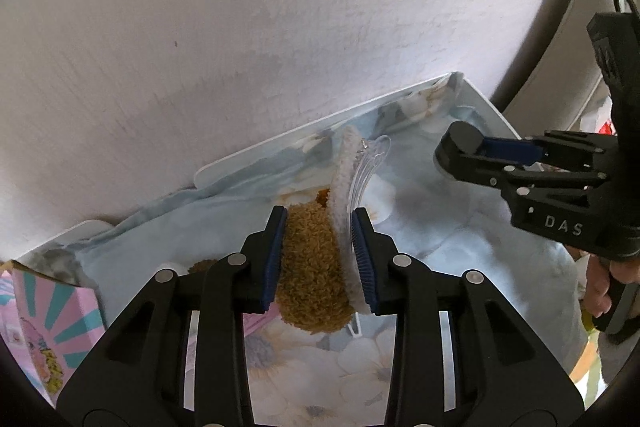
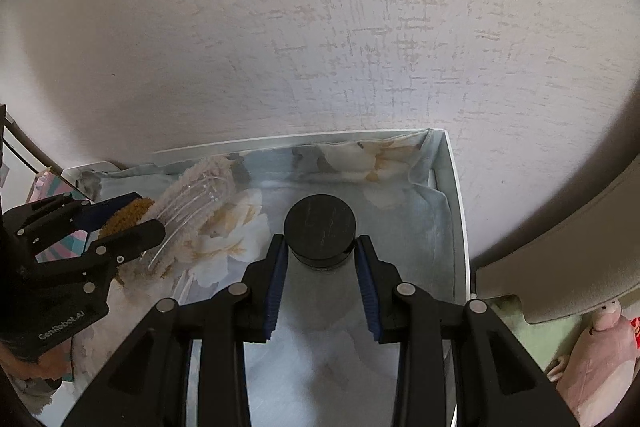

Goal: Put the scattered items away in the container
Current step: 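Carry the hair clip with the left tool while the right carries the black jar to the box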

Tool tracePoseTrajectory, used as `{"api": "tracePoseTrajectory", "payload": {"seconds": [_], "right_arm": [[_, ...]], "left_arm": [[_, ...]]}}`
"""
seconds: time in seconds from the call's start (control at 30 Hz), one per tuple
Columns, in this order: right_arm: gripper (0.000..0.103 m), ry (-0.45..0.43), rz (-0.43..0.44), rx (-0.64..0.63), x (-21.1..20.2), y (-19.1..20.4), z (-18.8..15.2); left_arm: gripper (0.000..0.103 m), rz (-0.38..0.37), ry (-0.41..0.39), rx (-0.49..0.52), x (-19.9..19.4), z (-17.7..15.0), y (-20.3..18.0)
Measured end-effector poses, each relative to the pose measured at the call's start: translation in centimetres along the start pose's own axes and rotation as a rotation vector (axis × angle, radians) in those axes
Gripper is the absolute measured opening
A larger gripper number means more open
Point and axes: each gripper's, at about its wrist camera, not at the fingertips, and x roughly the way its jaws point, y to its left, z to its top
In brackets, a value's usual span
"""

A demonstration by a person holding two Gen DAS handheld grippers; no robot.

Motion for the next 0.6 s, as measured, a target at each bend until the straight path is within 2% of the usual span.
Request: {"api": "tracePoseTrajectory", "payload": {"seconds": [0.1, 0.2, 0.37, 0.5, 0.6], "right_arm": [[0.032, -0.009, -0.006, 0.006, -1.2, 1.0, -0.5], [0.032, -0.023, -0.011, 0.007, -3.0, 1.2, -0.4], [0.032, -0.053, -0.021, -0.014, -6.4, 3.6, -0.4], [0.032, -0.086, -0.025, -0.05, -9.8, 6.8, -0.5], [0.032, -0.11, -0.013, -0.084, -11.9, 9.6, 0.0]], "left_arm": [[0.03, 0.012, -0.006, 0.007, -0.6, 1.0, -0.3], [0.03, 0.005, -0.018, -0.007, -2.8, 0.1, 0.4], [0.03, -0.009, -0.073, -0.048, -7.2, -0.6, 1.3], [0.03, -0.026, -0.109, -0.11, -9.7, -1.8, 2.8], [0.03, -0.001, -0.136, -0.146, -13.3, -3.3, 5.3]]}}
